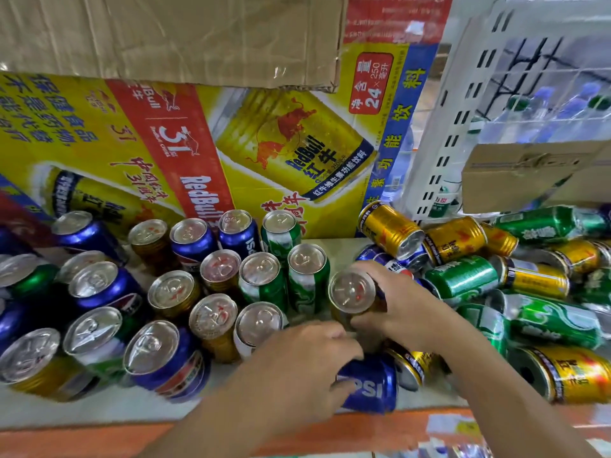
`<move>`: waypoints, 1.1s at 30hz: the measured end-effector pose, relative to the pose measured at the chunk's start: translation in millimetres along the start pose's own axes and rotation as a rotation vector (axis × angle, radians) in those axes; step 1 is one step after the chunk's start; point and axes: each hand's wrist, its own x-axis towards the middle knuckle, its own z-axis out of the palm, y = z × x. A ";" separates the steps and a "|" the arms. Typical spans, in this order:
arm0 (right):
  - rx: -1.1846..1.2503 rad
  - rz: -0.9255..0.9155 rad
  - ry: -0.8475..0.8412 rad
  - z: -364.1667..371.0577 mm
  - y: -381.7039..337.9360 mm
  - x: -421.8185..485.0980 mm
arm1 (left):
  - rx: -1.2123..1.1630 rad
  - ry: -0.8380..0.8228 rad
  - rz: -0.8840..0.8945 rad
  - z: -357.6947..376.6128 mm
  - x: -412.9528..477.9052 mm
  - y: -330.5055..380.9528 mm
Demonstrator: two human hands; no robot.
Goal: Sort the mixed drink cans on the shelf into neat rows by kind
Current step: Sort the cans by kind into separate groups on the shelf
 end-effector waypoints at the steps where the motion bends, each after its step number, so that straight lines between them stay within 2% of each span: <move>1: 0.022 0.023 0.034 2.0 -0.5 -2.0 | -0.001 -0.031 0.013 2.8 0.7 1.8; 5: 0.009 0.101 0.085 18.9 0.2 -4.2 | 0.002 -0.084 0.001 13.7 2.8 0.5; 10: -0.056 0.119 0.125 21.9 -3.4 -11.0 | 0.050 -0.061 0.004 22.8 4.2 1.7; 17: -0.191 0.215 0.427 21.1 -6.7 -49.0 | 0.201 0.019 0.031 43.8 12.0 9.0; 21: -0.357 0.264 0.401 25.1 -0.9 -67.6 | 0.272 0.034 0.044 54.2 15.5 16.8; 28: -0.349 0.241 0.363 27.1 2.7 -71.9 | 0.306 0.061 0.032 57.5 18.9 21.3; 33: -0.346 0.247 0.345 29.1 4.2 -71.3 | 0.270 0.102 0.095 49.3 15.3 12.1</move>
